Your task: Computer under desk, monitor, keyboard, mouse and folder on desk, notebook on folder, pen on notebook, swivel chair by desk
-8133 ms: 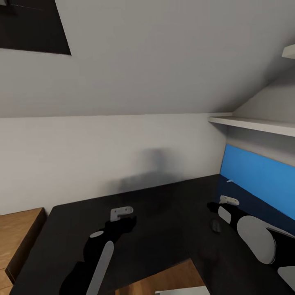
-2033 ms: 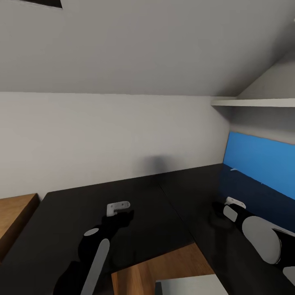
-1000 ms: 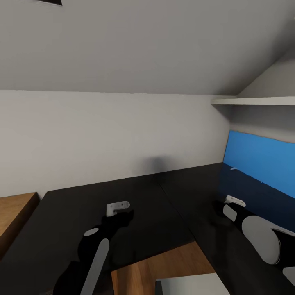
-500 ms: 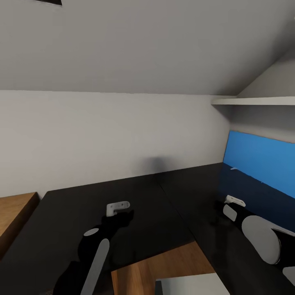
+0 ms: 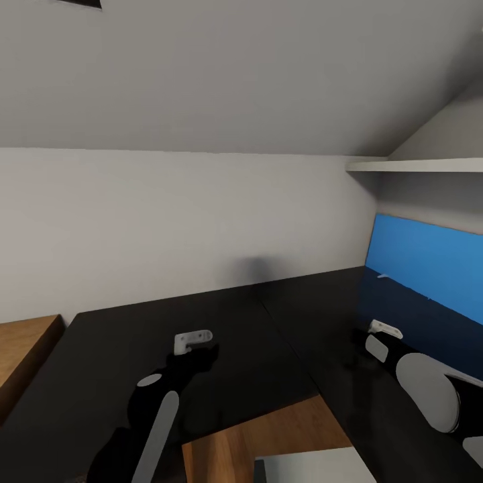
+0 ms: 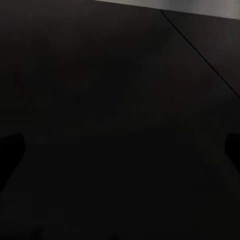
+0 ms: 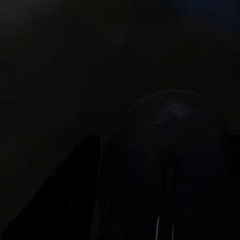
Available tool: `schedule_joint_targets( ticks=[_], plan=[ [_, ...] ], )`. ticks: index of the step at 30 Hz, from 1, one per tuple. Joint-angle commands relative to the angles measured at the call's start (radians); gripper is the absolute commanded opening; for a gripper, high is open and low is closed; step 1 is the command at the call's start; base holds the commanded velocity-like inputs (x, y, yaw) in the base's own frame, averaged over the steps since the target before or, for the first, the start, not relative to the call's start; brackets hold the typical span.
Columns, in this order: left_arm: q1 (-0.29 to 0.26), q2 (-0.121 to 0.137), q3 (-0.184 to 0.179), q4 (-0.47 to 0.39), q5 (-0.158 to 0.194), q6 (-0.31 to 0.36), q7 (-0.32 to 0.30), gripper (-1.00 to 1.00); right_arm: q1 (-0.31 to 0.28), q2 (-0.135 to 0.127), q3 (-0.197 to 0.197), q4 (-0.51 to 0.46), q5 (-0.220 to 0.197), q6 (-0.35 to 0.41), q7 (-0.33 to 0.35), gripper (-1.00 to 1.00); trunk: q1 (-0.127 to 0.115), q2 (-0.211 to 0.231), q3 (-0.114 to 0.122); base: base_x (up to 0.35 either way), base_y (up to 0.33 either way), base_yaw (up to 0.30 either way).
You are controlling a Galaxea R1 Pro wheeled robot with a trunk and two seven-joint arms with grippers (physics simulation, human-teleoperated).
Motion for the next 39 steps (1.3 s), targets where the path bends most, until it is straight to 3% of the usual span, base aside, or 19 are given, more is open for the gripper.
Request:
schedule_joint_targets(
  ticks=[1, 5, 16, 20, 28, 33, 39],
  plan=[
    [-0.001, 0.000, -0.001, -0.001, 0.010, 0.003, 0.009, 1.00, 0.000, 0.000, -0.010, 0.015, -0.023, 0.005, 0.004, -1.00, 0.000, 0.000, -0.001, 0.000, 0.000, 0.000],
    [-0.001, 0.001, -0.001, -0.001, 0.010, 0.003, 0.009, 1.00, 0.000, 0.000, -0.010, 0.015, -0.023, 0.005, 0.003, -1.00, 0.000, 0.000, -0.001, 0.000, 0.000, 0.000],
    [-0.001, 0.001, 0.002, 0.001, 0.009, 0.003, 0.009, 1.00, 0.000, 0.007, -0.010, 0.014, -0.024, -0.002, 0.003, -1.00, -0.042, 0.077, 0.033, 0.000, 0.000, 0.000],
    [-0.001, 0.001, 0.004, 0.001, 0.009, 0.003, 0.009, 1.00, 0.000, 0.034, -0.007, 0.005, -0.022, 0.002, 0.001, -1.00, -0.058, 0.105, 0.046, 0.000, 0.000, 0.000],
    [-0.001, 0.001, 0.004, 0.001, 0.008, 0.003, 0.009, 1.00, 0.000, 0.052, -0.002, 0.000, -0.018, 0.015, 0.001, -1.00, -0.088, 0.161, 0.071, 0.000, 0.000, 0.000],
    [-0.001, 0.002, 0.006, 0.001, 0.008, 0.003, 0.009, 1.00, 0.000, 0.068, -0.001, -0.017, -0.015, 0.062, 0.001, -1.00, -0.107, 0.196, 0.086, 0.000, 0.000, 0.000],
    [-0.001, 0.002, 0.008, 0.004, 0.007, 0.003, 0.010, 1.00, 0.000, 0.107, -0.002, -0.142, -0.001, 0.158, -0.002, -1.00, -0.130, 0.238, 0.105, 0.000, 0.000, 0.000]
  ],
)
